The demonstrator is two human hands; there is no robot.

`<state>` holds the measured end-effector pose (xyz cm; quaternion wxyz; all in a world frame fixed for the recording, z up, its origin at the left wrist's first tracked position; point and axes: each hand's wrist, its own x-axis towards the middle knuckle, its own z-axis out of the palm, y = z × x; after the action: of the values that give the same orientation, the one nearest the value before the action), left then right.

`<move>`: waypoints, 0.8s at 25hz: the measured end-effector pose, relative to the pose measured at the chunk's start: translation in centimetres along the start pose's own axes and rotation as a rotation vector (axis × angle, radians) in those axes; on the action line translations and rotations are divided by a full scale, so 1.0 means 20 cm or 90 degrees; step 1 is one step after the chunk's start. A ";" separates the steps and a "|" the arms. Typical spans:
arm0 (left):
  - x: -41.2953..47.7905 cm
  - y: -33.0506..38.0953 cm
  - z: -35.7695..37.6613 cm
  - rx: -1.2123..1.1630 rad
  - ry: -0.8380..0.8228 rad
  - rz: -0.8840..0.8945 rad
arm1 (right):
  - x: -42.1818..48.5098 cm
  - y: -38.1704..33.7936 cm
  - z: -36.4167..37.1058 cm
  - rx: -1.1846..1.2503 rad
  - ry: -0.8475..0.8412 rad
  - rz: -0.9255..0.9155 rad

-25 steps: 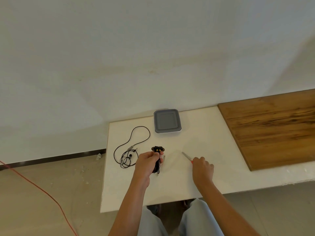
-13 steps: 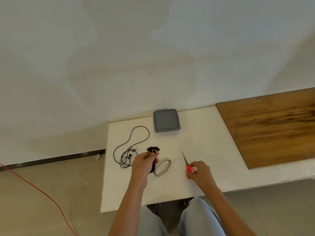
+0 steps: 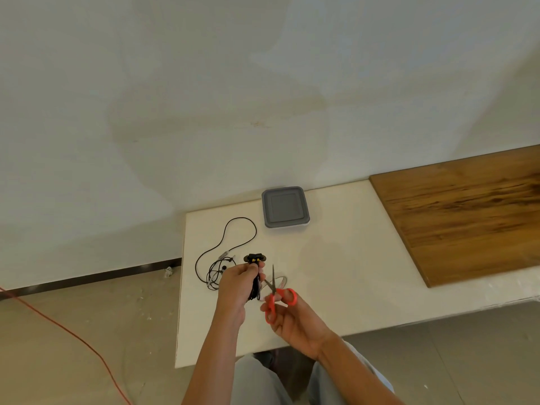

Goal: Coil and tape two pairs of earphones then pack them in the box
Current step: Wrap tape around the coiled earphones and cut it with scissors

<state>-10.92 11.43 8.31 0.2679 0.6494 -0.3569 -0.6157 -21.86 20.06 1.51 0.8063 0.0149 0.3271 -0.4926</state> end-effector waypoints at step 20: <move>0.06 -0.08 -0.07 -0.077 0.077 -0.036 | 0.13 0.08 -0.02 0.138 -0.017 -0.071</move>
<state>-9.27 11.22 6.49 0.3104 0.6776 -0.2837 -0.6033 -20.07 19.03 -0.64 0.7756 0.0773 0.2611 -0.5694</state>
